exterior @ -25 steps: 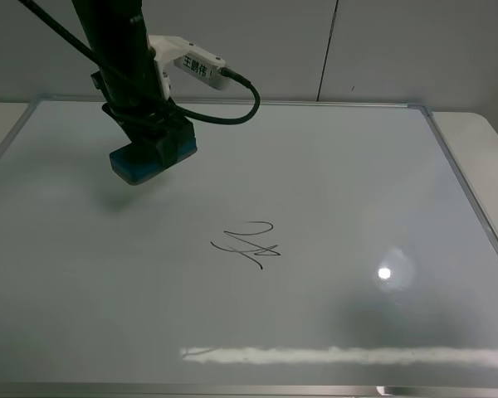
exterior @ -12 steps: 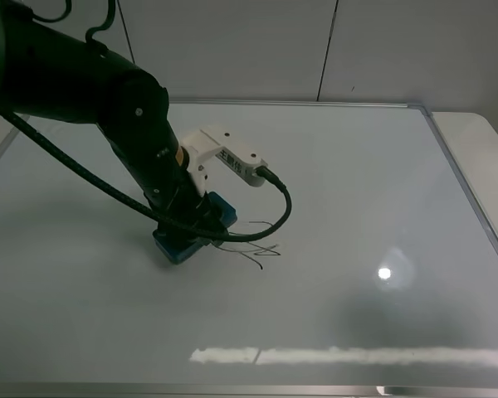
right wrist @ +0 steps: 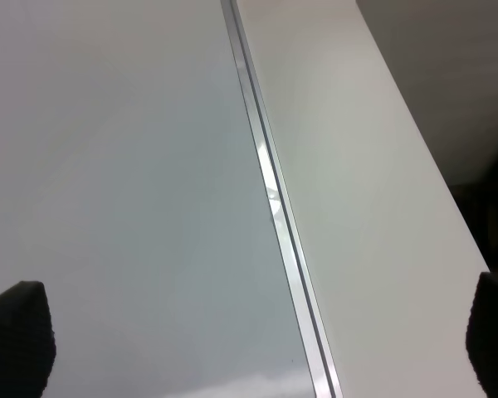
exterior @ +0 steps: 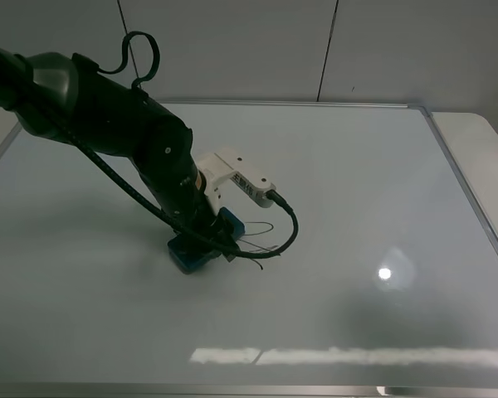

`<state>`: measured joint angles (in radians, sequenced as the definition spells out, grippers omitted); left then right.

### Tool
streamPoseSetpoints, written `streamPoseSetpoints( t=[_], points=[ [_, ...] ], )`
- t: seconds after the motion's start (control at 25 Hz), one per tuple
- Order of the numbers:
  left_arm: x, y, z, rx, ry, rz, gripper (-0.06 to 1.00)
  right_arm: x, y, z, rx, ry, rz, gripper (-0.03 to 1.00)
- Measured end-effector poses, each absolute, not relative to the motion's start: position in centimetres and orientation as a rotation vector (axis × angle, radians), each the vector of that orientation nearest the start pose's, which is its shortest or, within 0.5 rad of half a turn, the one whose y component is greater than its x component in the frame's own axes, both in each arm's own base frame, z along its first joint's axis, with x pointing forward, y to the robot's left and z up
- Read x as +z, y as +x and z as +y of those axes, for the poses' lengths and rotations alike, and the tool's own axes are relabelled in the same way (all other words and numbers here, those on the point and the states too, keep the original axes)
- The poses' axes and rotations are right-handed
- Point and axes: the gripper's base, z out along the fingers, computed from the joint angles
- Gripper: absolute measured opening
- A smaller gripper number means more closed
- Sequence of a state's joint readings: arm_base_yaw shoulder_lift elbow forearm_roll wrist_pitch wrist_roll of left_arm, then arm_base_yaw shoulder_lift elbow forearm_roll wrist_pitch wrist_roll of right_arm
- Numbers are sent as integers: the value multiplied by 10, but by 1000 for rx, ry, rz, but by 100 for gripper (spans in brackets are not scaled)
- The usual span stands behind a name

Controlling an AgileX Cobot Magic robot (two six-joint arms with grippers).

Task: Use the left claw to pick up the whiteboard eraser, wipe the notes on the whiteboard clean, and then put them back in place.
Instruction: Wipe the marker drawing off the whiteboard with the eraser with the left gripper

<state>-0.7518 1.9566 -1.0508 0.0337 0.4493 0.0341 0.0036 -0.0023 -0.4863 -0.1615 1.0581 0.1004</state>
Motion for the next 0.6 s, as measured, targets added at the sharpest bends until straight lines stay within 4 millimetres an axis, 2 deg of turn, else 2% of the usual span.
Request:
streamPoseSetpoints(
  t=[0.28, 0.6],
  points=[
    [113, 243, -269, -188, 1200, 2525, 56, 275, -4, -13, -129, 105, 2042, 99],
    [110, 207, -300, -247, 1327, 2463, 56, 275, -4, -13, -129, 105, 2042, 99]
  ],
)
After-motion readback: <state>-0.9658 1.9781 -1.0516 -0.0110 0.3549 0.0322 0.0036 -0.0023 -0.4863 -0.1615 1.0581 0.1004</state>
